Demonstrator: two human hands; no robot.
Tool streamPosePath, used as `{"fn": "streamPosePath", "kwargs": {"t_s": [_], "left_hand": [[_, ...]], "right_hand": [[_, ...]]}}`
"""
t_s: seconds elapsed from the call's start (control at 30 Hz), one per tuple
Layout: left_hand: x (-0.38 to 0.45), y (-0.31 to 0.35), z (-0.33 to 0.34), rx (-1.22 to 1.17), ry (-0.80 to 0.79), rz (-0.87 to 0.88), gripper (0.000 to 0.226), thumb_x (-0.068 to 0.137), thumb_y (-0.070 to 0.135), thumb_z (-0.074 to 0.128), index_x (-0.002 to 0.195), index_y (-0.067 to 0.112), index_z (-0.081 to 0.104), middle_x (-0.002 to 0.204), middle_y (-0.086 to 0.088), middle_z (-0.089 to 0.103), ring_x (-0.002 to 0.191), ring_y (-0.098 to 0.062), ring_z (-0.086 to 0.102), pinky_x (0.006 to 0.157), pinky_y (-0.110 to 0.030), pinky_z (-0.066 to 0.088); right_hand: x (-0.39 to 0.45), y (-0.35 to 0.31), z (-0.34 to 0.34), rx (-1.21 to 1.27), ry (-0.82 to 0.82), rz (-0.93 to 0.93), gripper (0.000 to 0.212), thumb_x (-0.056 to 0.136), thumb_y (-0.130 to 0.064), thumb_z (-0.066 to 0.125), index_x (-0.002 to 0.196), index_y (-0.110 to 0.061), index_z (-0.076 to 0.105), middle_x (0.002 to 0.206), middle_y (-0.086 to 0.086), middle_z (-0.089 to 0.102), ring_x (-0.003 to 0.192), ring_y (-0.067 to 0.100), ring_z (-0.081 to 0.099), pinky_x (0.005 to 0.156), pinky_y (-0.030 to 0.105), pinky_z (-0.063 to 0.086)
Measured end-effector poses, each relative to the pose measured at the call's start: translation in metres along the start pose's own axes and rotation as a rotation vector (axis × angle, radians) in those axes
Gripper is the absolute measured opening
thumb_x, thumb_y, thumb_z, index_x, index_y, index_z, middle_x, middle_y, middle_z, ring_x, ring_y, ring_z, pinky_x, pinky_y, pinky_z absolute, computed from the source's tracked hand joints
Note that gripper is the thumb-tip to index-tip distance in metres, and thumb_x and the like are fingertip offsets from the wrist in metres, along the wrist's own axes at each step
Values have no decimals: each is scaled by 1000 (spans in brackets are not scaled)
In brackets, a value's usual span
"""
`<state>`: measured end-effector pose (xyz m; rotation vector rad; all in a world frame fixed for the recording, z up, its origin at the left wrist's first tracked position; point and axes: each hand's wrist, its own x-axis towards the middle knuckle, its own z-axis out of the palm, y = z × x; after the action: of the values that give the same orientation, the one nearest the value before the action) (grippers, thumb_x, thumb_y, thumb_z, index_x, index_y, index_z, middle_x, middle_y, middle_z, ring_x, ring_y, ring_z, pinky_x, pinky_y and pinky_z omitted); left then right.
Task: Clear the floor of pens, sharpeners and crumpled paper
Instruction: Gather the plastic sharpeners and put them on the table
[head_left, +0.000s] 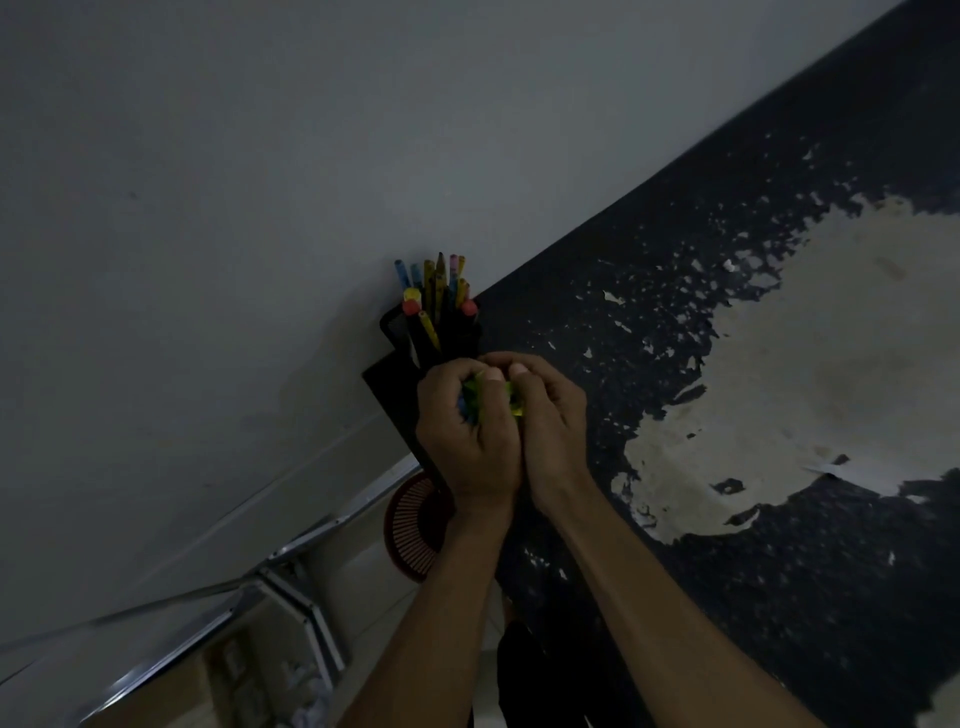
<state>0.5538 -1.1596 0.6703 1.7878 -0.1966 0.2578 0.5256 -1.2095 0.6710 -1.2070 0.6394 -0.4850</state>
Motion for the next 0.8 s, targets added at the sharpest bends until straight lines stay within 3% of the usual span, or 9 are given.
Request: {"fn": "streamPosePath", "kwargs": {"t_s": [0.2, 0.33, 0.57, 0.67, 0.8], "left_hand": [[0, 2, 0, -60, 10, -9, 14, 84, 23, 52, 81, 12, 60, 73, 6, 60, 66, -1, 56, 61, -16, 46], [-1, 4, 1, -90, 47, 18, 19, 87, 21, 48, 77, 8, 57, 69, 13, 54, 61, 3, 53, 58, -11, 41], [-1, 1, 1, -177, 61, -40, 26, 90, 21, 40, 77, 10, 60, 74, 7, 61, 68, -4, 58, 60, -24, 47], [-2, 2, 1, -149, 40, -46, 30, 93, 21, 37, 83, 9, 63, 79, 11, 63, 72, -1, 60, 63, -21, 48], [-2, 2, -1, -112, -21, -77, 27, 92, 5, 39, 105, 0, 62, 90, 15, 63, 81, 7, 61, 71, -11, 47]], "right_hand": [[1, 4, -1, 11, -23, 37, 23, 94, 3, 48, 100, -3, 69, 97, 18, 69, 96, 36, 66, 83, 54, 56], [0, 0, -1, 73, -32, 88, 30, 88, 11, 42, 99, 2, 68, 100, 19, 69, 97, 33, 66, 81, 44, 58], [1, -6, 4, 119, 11, 94, 34, 102, -8, 38, 97, 8, 68, 96, 19, 70, 91, 24, 67, 81, 34, 57], [0, -9, 5, 128, 19, 97, 35, 103, -11, 38, 99, 8, 67, 94, 17, 70, 87, 18, 68, 75, 26, 55], [1, -10, 3, 155, 33, 122, 37, 104, -15, 37, 99, 5, 68, 91, 10, 71, 86, 14, 68, 75, 22, 54]]}}
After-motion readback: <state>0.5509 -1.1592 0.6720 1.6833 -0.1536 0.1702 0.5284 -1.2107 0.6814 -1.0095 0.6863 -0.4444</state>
